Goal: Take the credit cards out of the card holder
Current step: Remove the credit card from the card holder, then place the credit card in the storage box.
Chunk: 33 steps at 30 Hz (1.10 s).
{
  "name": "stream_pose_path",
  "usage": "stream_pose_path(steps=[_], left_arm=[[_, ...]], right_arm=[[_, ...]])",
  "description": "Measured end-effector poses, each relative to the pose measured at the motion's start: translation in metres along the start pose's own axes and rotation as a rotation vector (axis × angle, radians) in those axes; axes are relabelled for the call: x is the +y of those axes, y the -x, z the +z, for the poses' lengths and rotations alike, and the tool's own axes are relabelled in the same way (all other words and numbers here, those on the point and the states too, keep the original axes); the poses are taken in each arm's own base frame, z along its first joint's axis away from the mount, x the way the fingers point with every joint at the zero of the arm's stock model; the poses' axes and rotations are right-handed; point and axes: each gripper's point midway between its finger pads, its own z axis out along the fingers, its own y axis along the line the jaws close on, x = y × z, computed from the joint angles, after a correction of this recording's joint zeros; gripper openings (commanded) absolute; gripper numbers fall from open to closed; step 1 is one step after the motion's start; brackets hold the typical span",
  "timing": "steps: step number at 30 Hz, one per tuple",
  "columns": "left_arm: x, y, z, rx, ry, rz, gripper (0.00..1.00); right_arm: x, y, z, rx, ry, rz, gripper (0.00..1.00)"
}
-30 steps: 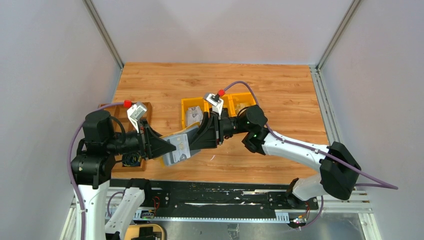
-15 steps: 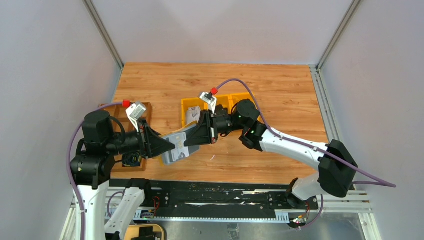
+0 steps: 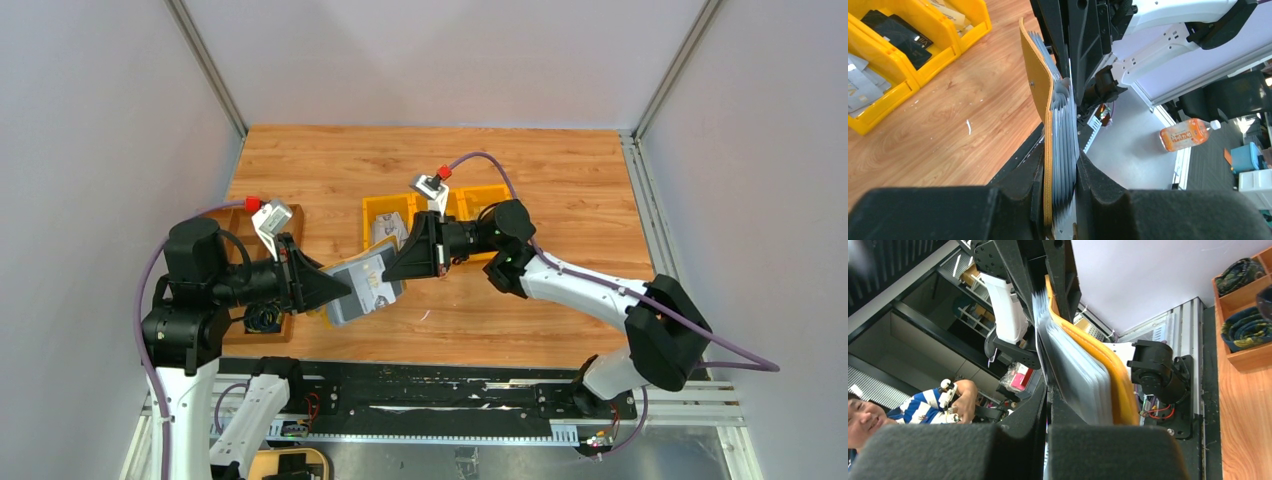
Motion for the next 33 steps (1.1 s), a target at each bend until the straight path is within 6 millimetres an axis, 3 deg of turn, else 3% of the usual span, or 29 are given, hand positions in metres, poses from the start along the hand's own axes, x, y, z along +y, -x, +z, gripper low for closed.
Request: stream_pose_path(steps=[5, 11, 14, 18, 22, 27, 30, 33], left_arm=[[0.005, 0.000, 0.000, -0.003, 0.027, 0.001, 0.17], [0.012, 0.000, 0.000, -0.006, 0.067, 0.004, 0.06], [0.021, 0.001, 0.000, -0.010, 0.112, 0.004, 0.02], [0.040, 0.004, -0.001, -0.019, 0.207, 0.014, 0.00], [0.054, 0.004, -0.004, -0.016, 0.277, 0.032, 0.00], [0.055, 0.005, -0.006, -0.016, 0.291, 0.068, 0.01], [0.049, 0.005, -0.007, -0.012, 0.268, 0.079, 0.02], [0.037, 0.005, -0.007, -0.010, 0.224, 0.092, 0.02]], right_arm=[[-0.012, 0.006, -0.022, -0.046, -0.037, 0.024, 0.00], [-0.003, 0.009, -0.029, -0.063, -0.045, 0.006, 0.00], [0.002, 0.008, -0.031, -0.059, -0.060, -0.020, 0.00], [-0.006, 0.009, -0.044, -0.056, -0.145, -0.053, 0.00], [-0.029, 0.025, -0.075, -0.108, -0.319, -0.076, 0.00], [-0.066, 0.048, -0.111, -0.181, -0.544, -0.076, 0.00], [-0.096, 0.058, -0.120, -0.182, -0.649, -0.067, 0.00], [-0.140, 0.066, -0.124, -0.165, -0.738, -0.039, 0.00]])
